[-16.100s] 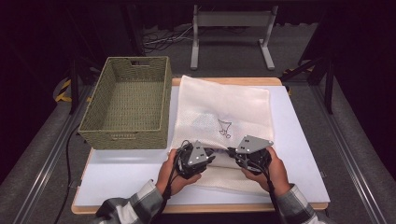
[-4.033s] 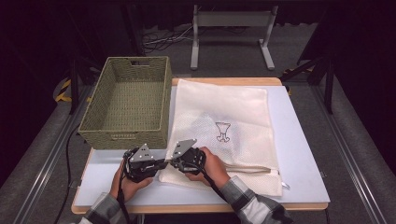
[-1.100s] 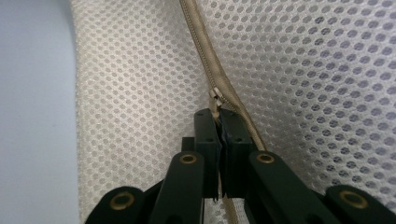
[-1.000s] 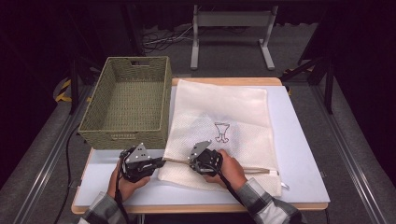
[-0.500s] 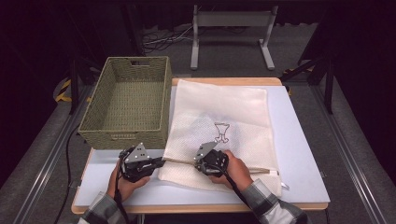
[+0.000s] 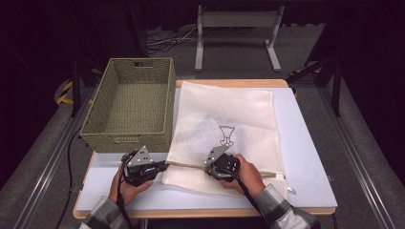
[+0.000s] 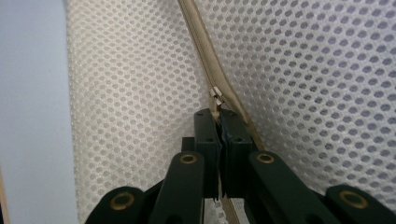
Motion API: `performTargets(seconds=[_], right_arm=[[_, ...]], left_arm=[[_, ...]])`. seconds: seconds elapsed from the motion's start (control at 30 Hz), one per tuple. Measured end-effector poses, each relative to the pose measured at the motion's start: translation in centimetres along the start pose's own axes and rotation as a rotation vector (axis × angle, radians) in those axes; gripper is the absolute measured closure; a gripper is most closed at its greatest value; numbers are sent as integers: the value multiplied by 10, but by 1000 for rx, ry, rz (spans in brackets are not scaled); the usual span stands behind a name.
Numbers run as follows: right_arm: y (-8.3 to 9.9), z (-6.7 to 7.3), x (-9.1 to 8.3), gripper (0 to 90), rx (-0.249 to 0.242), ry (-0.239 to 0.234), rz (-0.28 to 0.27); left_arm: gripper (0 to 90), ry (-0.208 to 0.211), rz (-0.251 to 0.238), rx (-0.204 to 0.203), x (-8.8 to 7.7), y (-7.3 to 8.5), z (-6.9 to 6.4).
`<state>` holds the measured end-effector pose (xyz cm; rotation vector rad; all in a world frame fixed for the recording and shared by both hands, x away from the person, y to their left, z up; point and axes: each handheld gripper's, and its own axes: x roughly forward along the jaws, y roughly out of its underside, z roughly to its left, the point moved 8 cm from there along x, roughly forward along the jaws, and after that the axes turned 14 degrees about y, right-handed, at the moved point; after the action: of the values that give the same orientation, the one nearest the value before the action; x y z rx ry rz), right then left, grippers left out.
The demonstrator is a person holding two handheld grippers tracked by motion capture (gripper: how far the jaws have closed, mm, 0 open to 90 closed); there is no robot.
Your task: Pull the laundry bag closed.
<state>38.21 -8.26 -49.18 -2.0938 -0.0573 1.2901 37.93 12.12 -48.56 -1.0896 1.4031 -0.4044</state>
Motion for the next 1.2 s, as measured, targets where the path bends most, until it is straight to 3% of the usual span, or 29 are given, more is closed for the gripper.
performTargets(seconds=[0.4,1.2], right_arm=[[9,-3,-7,873,-10,26,8],[38,-17,-25,873,27,32,41]], left_arm=[[845,2,2,-5,0,2,1],[845,3,1,-12,0,2,1]])
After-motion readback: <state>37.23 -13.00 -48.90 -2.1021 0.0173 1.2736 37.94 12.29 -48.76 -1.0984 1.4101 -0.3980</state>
